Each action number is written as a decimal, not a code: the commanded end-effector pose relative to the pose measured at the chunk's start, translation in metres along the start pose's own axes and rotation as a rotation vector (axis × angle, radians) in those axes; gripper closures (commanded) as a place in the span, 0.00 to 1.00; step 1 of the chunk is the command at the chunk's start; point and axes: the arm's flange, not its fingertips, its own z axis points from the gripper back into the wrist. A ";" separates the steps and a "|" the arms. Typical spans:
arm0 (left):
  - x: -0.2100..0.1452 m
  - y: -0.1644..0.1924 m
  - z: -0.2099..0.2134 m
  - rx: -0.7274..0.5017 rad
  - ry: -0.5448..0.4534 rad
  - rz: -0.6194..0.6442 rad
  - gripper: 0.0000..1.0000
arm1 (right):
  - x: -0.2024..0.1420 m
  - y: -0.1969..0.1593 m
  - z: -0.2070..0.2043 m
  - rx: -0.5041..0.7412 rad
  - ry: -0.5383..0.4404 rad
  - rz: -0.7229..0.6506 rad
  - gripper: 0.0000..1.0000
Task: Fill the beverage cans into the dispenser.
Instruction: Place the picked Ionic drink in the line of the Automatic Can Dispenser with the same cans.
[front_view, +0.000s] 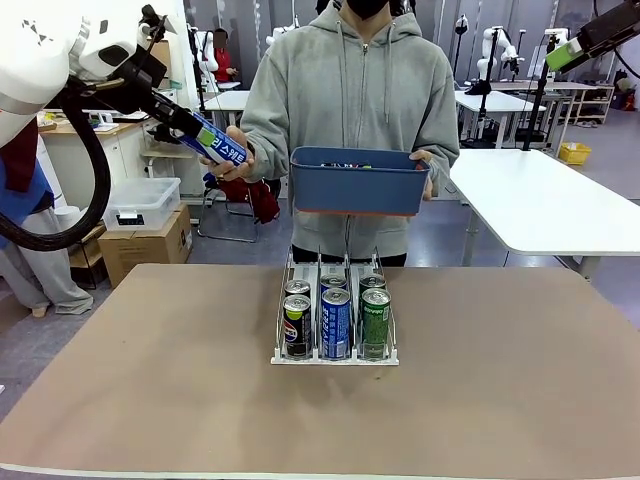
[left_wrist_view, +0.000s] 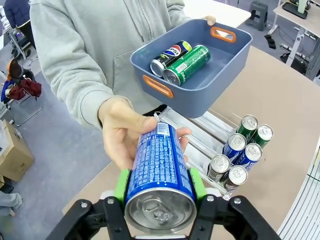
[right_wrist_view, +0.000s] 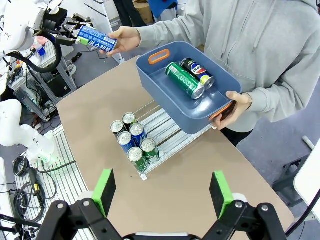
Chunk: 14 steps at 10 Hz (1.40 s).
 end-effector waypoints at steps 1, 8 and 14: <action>-0.001 0.000 -0.002 -0.003 0.003 0.002 1.00 | 0.000 0.000 0.000 0.000 0.000 -0.001 0.00; -0.001 0.000 -0.002 -0.003 0.003 0.002 1.00 | 0.000 0.000 0.000 0.000 0.000 -0.001 0.00; -0.001 0.000 -0.002 -0.003 0.003 0.002 1.00 | 0.000 0.000 0.000 0.000 0.000 -0.001 0.00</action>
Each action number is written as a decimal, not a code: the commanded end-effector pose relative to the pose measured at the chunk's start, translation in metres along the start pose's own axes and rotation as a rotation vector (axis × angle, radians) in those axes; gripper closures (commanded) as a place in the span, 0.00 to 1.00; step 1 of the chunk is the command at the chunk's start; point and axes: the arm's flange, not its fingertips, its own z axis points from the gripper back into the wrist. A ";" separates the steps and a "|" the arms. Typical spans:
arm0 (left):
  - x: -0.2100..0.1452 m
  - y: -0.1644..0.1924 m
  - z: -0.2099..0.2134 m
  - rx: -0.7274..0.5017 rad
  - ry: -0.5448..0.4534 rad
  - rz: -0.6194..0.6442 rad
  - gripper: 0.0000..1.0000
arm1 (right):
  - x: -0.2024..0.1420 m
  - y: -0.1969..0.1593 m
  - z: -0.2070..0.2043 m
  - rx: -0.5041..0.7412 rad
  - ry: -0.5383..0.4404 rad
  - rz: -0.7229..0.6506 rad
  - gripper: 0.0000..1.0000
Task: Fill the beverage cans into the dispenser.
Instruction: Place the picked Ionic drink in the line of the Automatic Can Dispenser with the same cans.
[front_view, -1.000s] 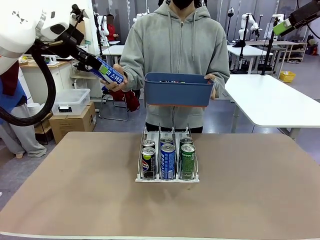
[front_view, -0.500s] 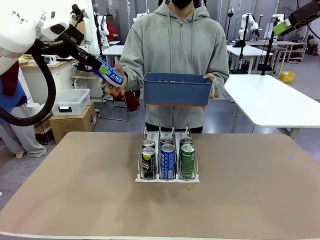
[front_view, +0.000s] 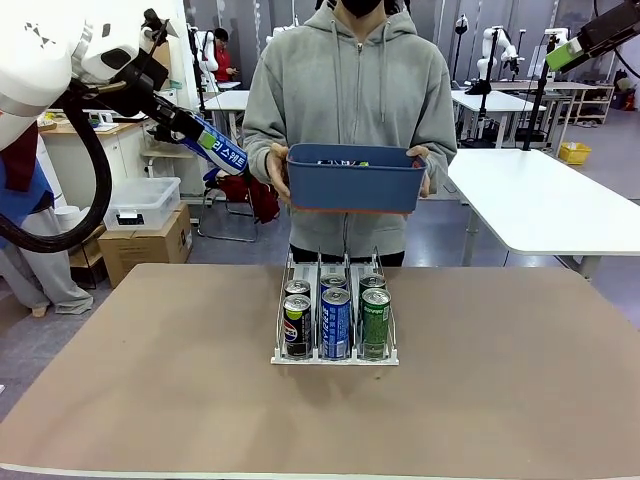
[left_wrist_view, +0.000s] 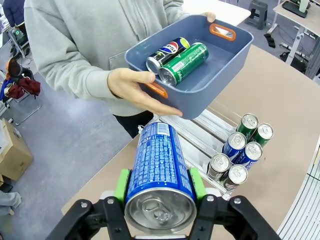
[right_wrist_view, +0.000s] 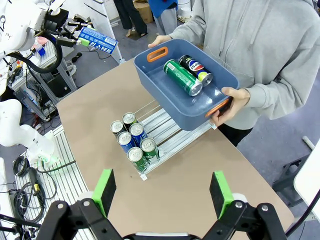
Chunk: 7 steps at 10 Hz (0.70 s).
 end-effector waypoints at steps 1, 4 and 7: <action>0.001 0.000 0.002 0.001 -0.003 0.000 1.00 | 0.000 0.000 0.000 0.000 0.000 -0.001 0.00; 0.001 0.000 0.002 0.001 -0.003 0.000 1.00 | 0.000 0.000 0.000 0.000 0.000 -0.001 0.00; 0.001 0.000 0.002 0.001 -0.003 0.000 1.00 | 0.000 0.000 0.000 0.000 0.000 -0.001 0.00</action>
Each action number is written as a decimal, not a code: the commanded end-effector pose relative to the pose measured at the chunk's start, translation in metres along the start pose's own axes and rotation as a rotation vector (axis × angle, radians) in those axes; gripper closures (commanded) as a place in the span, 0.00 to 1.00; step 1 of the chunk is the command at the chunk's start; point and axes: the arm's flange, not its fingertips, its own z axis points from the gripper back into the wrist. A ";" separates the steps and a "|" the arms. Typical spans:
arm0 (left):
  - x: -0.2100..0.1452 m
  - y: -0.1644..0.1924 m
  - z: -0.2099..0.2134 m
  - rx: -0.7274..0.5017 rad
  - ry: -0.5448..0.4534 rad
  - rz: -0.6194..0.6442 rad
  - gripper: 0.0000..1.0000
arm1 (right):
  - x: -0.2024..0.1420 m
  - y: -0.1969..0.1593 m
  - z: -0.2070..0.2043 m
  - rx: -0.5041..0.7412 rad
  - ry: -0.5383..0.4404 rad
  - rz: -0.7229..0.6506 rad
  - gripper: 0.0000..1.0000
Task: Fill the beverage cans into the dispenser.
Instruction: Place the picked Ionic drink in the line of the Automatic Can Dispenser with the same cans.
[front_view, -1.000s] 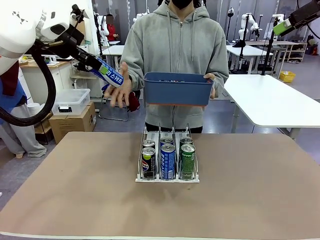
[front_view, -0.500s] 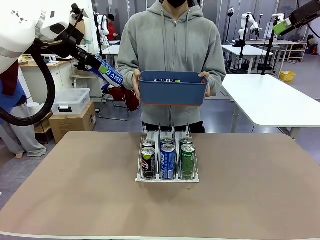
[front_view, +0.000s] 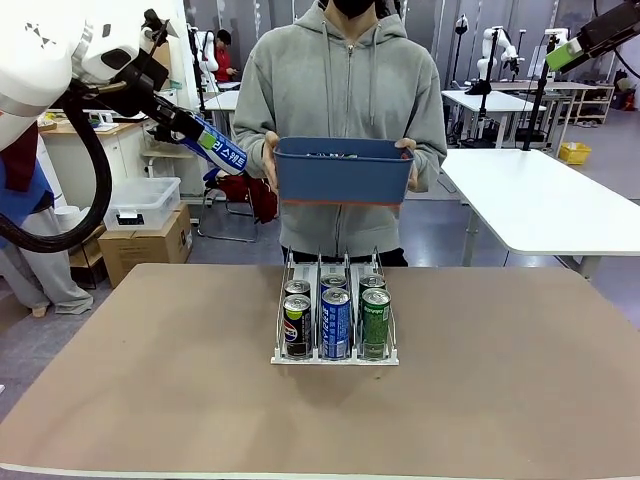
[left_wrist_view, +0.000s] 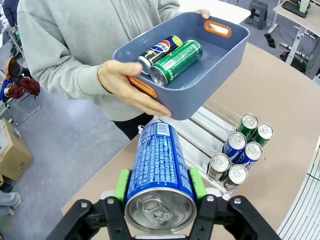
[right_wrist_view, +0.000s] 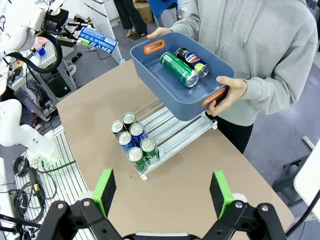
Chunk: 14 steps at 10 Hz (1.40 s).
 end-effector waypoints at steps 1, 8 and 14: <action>0.001 0.000 0.002 0.001 -0.003 0.000 1.00 | 0.000 0.000 0.000 0.000 0.000 -0.001 0.00; -0.015 -0.095 -0.008 0.078 0.209 0.206 0.43 | 0.000 0.000 0.000 0.000 0.000 -0.001 0.00; -0.040 -0.161 0.006 -0.104 0.294 0.201 0.43 | 0.000 0.000 0.000 0.000 0.000 -0.001 0.00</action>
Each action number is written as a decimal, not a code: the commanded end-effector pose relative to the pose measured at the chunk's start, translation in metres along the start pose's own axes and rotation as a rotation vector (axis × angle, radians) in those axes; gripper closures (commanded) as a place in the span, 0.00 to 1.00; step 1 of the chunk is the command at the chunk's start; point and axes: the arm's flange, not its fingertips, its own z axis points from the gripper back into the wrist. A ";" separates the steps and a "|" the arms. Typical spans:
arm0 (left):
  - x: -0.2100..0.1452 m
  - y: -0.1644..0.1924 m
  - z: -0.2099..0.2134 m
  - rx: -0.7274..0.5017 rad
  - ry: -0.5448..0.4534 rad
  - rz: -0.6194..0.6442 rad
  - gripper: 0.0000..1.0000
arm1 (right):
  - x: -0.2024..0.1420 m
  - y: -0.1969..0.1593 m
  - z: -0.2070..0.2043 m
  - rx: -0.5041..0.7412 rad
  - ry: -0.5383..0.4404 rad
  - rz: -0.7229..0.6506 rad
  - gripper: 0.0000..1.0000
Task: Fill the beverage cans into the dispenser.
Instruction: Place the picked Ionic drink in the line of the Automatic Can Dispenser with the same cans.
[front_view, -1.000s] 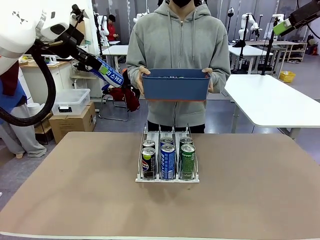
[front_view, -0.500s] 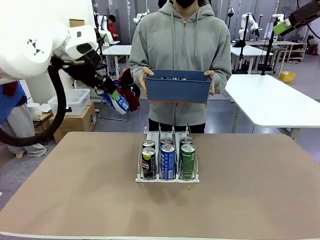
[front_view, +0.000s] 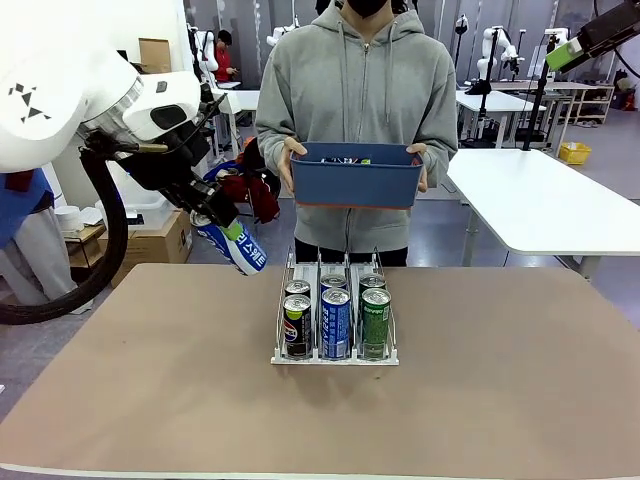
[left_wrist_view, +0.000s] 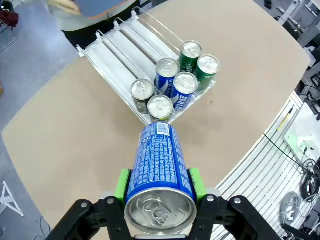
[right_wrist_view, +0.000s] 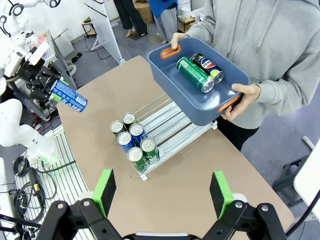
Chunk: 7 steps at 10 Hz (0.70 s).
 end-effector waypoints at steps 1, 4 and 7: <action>0.001 0.005 -0.001 0.021 -0.002 0.004 0.43 | 0.000 0.000 0.000 0.000 0.000 -0.001 0.00; 0.001 0.005 -0.001 0.021 -0.002 0.004 0.43 | 0.000 0.000 0.000 0.000 0.000 -0.001 0.00; -0.004 -0.024 -0.011 0.045 -0.004 -0.028 0.43 | 0.000 0.000 0.000 0.000 0.000 -0.001 0.00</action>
